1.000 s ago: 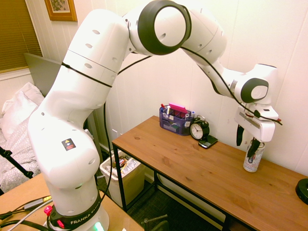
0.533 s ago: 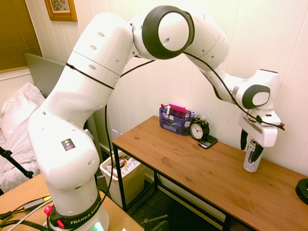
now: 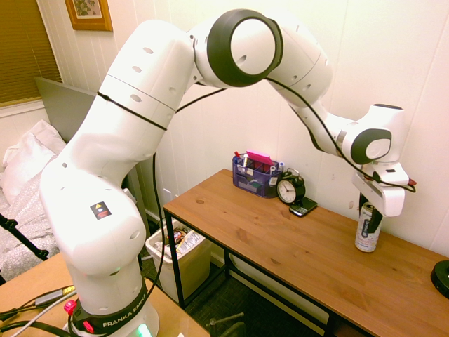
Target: Throw the can in the trash bin
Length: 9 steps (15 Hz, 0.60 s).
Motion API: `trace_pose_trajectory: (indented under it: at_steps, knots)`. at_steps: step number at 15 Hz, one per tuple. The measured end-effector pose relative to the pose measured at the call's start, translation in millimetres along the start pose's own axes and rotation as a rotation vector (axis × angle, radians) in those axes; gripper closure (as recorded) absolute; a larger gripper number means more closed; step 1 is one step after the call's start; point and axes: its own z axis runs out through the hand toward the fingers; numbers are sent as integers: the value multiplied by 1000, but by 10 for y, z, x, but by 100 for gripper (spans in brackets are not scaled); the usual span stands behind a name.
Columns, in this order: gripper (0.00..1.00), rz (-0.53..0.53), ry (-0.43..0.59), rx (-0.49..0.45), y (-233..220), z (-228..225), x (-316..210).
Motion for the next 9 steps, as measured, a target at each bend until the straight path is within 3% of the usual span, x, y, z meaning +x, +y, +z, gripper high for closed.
trace_pose_trajectory:
  at_steps: [5,9]
  knots:
    - [100,2,-7,42,251,-91,-90]
    - [100,-71,-53,146,760,-338,-184]
